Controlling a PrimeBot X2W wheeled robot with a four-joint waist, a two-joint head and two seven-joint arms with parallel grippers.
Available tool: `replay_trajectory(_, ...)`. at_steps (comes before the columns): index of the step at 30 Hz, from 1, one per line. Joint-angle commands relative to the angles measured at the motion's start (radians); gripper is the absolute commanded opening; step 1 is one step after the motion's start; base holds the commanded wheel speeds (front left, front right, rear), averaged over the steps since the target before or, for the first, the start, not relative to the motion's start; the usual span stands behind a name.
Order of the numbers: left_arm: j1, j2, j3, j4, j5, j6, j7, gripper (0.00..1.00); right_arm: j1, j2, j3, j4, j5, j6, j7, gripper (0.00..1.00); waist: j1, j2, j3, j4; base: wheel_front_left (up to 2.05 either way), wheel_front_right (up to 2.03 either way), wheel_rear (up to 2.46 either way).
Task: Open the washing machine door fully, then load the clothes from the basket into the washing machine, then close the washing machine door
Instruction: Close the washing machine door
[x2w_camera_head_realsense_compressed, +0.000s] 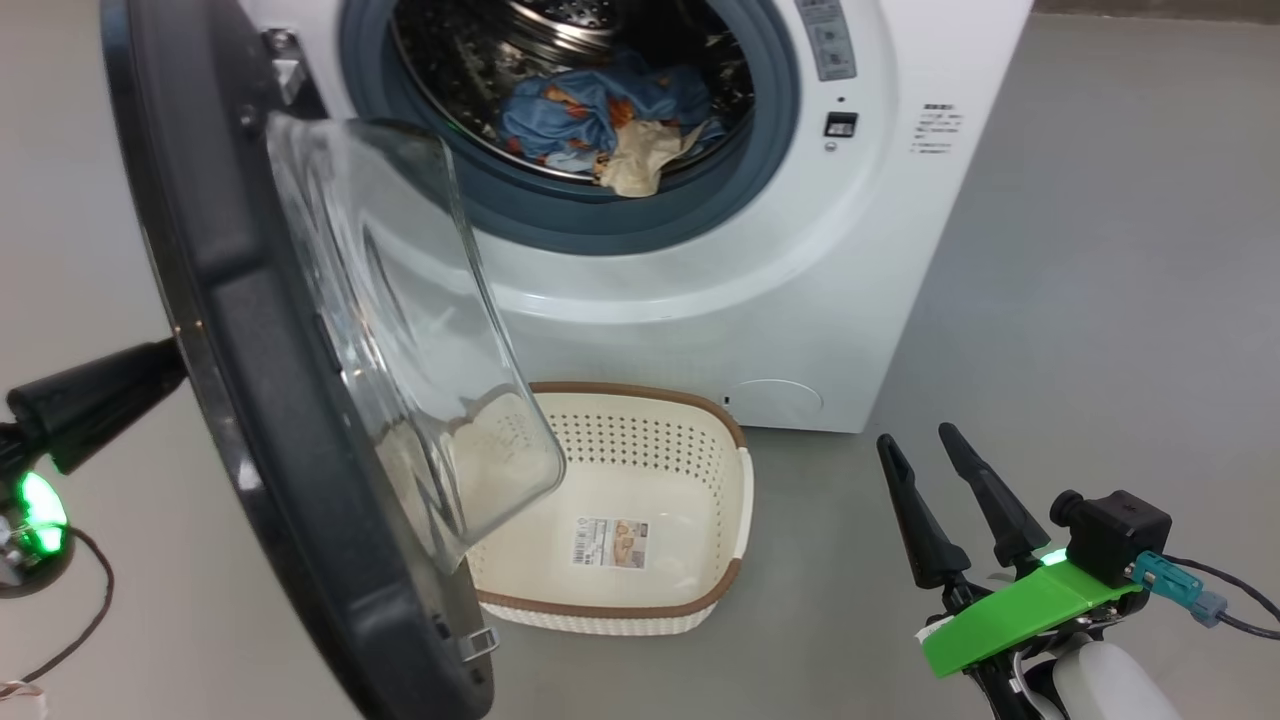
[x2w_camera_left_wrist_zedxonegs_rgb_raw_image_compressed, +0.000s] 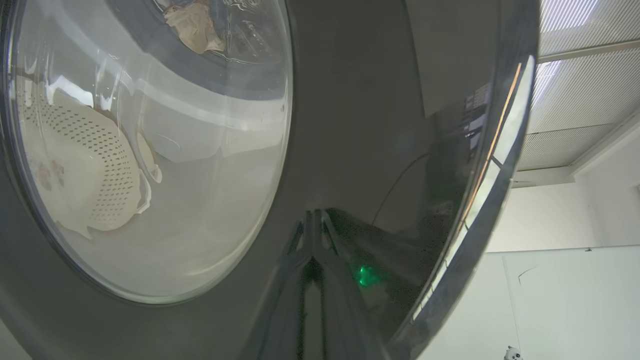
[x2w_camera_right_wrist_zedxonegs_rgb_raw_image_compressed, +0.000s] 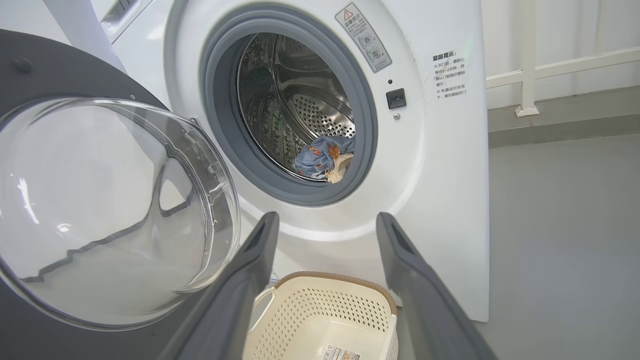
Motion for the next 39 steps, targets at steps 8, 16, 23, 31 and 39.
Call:
replay_trajectory(8, -0.062, -0.023, -0.019, -0.03, 0.008, -0.026, -0.038, 0.0, -0.009, 0.004, 0.018, -0.029, 0.002, 0.006, -0.005, 1.0, 0.0, 0.0, 0.001, -0.079, 0.0, 0.0, 0.0)
replay_trajectory(16, -0.083, -0.053, -0.036, -0.038, 0.026, -0.037, -0.074, 0.0, -0.014, 0.012, 0.016, -0.033, 0.0, 0.006, -0.005, 1.0, 0.0, 0.0, 0.013, -0.123, 0.0, 0.0, 0.0)
replay_trajectory(23, -0.104, -0.063, -0.043, -0.038, 0.032, -0.048, -0.087, 0.0, -0.021, 0.015, 0.012, -0.035, -0.002, 0.006, -0.005, 1.0, 0.0, 0.0, 0.021, -0.171, 0.0, 0.0, 0.0)
replay_trajectory(31, -0.136, -0.061, -0.035, -0.02, 0.027, -0.066, -0.094, 0.0, -0.02, 0.014, 0.006, -0.037, -0.001, 0.006, -0.005, 1.0, 0.0, 0.0, 0.029, -0.207, 0.0, 0.0, 0.0)
replay_trajectory(39, -0.136, -0.068, -0.039, -0.008, 0.029, -0.077, -0.098, 0.0, -0.017, 0.016, -0.002, -0.036, -0.006, 0.006, -0.005, 1.0, 0.0, 0.0, 0.025, -0.201, 0.0, 0.0, 0.0)
